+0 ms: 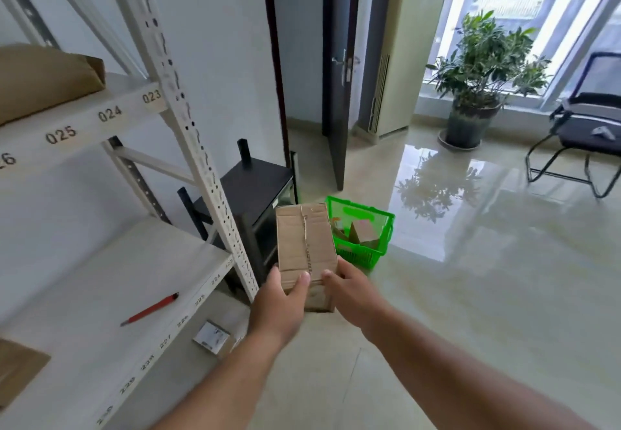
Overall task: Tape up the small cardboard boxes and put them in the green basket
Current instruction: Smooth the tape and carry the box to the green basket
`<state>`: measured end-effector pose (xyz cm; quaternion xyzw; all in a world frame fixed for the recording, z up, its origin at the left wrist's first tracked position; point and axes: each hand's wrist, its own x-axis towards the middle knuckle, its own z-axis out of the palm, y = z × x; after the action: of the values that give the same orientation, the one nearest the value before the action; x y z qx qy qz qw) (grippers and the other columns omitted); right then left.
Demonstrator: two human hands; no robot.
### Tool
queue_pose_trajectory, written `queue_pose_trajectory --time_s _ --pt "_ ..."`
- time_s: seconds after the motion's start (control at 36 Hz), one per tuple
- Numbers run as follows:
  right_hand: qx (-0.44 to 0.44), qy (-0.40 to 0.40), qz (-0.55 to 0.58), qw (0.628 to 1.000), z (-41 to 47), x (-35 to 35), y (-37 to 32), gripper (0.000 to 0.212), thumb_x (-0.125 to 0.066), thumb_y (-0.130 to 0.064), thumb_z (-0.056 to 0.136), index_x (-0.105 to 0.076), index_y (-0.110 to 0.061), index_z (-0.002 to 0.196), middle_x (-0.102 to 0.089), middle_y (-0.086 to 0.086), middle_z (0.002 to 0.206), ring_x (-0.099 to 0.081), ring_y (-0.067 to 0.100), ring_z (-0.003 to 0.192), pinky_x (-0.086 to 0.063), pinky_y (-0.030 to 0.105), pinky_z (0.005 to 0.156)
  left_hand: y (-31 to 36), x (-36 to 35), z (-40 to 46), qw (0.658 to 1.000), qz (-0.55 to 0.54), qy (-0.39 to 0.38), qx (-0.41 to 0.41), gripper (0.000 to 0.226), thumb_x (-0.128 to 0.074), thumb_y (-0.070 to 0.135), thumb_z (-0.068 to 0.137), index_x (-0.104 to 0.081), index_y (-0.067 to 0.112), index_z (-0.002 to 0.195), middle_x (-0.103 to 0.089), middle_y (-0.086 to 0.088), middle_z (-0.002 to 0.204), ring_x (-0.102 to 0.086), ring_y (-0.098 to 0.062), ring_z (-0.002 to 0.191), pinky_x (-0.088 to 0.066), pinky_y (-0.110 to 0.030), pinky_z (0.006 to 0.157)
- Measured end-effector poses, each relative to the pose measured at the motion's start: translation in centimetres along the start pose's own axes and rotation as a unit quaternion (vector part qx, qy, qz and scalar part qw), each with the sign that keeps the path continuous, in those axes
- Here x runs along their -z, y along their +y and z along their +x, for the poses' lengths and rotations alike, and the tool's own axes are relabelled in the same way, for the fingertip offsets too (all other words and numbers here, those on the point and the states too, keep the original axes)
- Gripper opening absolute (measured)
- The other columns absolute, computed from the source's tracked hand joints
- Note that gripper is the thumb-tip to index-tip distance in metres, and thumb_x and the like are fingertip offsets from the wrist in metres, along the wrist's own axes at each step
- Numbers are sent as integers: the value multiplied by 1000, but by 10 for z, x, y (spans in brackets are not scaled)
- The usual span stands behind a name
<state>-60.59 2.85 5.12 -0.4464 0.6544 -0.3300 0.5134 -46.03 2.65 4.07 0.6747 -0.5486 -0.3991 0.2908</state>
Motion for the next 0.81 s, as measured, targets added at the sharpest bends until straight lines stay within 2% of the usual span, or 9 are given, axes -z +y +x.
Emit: queue_pose_trajectory --time_s 0.14,0.28,0.33,0.39,0.44,0.53,0.64,0.72,0.81 --pt "-7 14 -3 1000 16 67 16 26 -51 -21 100 -66 -30 119 -74 -11 108 -69 11 101 -54 35 98 39 -59 9 1000 7 -18 -8 23 -59 42 95 -61 27 112 -67 13 101 -62 -12 96 -44 -25 80" --pt "-4 22 -1 1000 36 145 33 27 -50 -17 101 -65 -26 122 -73 -6 113 -68 15 105 -52 25 86 79 -130 24 999 3 -35 -6 21 -60 41 94 -62 27 110 -69 14 102 -65 -12 98 -50 -30 86" --pt "-11 27 -5 1000 45 173 40 26 -52 -22 99 -66 -25 121 -73 -5 113 -67 17 107 -53 30 94 93 -155 28 999 -9 -41 -5 21 -61 40 94 -63 27 110 -70 14 103 -65 -11 100 -51 -31 89" --pt "-17 32 1 999 54 194 47 34 -52 -35 88 -68 -25 117 -74 -6 112 -68 17 106 -53 38 100 103 -175 33 999 -9 -42 -7 23 -61 42 93 -63 27 110 -71 14 104 -65 -11 101 -52 -35 94" --pt "-19 37 12 999 65 219 56 45 -49 -42 78 -68 -27 115 -75 -7 111 -69 16 105 -52 43 101 116 -198 39 999 -5 -48 -3 24 -60 44 92 -63 28 110 -71 13 104 -66 -12 101 -53 -36 94" --pt "-20 45 16 999 80 248 62 49 -48 -46 75 -68 -31 116 -75 -9 111 -69 16 106 -53 44 101 134 -224 50 998 -4 -56 -1 30 -57 50 89 -62 27 109 -71 11 104 -66 -13 99 -53 -38 93" --pt "-33 44 24 998 99 273 65 35 -51 -37 82 -71 -29 110 -77 -9 106 -71 15 103 -54 44 100 148 -250 67 998 -4 -59 -2 33 -57 51 87 -61 26 108 -72 9 103 -66 -13 98 -54 -37 91" --pt "-35 46 38 998 123 291 66 40 -51 -38 78 -73 -27 110 -78 -7 103 -73 17 101 -56 44 97 158 -268 88 998 -1 -62 -2 33 -55 50 88 -61 26 110 -71 9 104 -66 -13 99 -54 -37 91" --pt "-46 47 42 997 144 306 60 28 -50 -15 97 -71 -20 115 -78 -3 104 -74 17 100 -58 31 85 165 -286 112 998 -14 -67 0 38 -53 54 84 -60 27 110 -70 9 104 -65 -14 99 -54 -38 91"
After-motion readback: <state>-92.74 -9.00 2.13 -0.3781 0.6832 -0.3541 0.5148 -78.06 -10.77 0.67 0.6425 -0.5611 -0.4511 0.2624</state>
